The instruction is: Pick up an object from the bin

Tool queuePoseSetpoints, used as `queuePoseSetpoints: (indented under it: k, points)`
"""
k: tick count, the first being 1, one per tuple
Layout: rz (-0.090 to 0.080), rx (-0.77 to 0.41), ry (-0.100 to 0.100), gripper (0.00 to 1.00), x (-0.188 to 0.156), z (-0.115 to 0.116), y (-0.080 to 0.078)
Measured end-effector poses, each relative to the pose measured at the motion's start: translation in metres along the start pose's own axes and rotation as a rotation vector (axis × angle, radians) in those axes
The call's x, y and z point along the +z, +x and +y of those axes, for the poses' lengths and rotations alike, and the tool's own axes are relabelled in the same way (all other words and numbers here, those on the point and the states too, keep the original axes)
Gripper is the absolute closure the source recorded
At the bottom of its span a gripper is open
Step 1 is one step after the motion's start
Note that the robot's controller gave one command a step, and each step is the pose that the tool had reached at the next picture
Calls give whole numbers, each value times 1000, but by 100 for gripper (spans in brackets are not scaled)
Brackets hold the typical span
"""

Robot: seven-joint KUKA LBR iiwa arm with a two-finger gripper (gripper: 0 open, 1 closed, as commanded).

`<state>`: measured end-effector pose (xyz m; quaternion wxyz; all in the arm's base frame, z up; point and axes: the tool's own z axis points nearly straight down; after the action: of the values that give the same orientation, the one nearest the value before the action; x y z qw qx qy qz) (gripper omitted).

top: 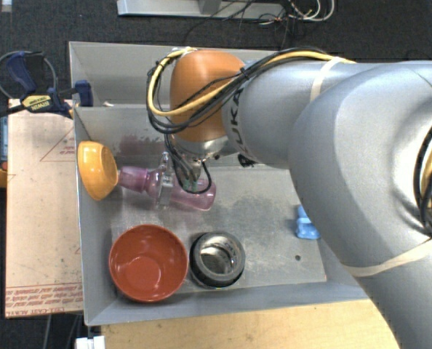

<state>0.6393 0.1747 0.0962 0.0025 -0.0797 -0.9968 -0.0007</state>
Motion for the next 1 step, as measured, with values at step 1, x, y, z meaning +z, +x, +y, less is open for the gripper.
queuePoseSetpoints:
  k: [1]
  points:
    - [-5, 0, -3, 100, -20, 1, -1]
